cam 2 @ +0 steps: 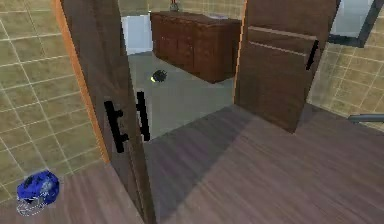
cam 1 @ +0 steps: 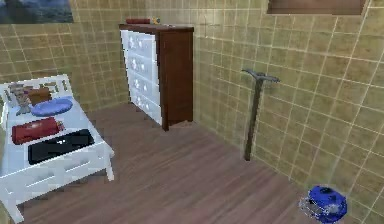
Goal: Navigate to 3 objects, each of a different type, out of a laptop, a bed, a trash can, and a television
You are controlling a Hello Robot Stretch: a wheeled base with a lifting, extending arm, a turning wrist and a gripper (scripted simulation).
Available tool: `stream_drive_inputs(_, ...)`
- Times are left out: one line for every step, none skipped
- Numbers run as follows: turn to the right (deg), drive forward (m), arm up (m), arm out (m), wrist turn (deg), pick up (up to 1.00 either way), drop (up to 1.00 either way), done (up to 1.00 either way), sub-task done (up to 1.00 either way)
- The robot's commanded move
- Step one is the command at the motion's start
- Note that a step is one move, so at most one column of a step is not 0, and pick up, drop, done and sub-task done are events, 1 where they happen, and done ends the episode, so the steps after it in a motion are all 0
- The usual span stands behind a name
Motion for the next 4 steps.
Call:
stream_drive_inputs(-27.0, 0.00, 0.00, 0.00, 0.0, 0.00, 0.00, 0.00, 0.00)
stream_drive_inputs(0.0, 0.75, 0.00, 0.00, 0.0, 0.00, 0.00, 0.00, 0.00)
stream_drive_inputs(-39.0, 0.00, 0.00, 0.00, 0.0, 0.00, 0.00, 0.00, 0.00)
stream_drive_inputs(0.0, 0.05, 0.00, 0.00, 0.0, 0.00, 0.00, 0.00, 0.00)
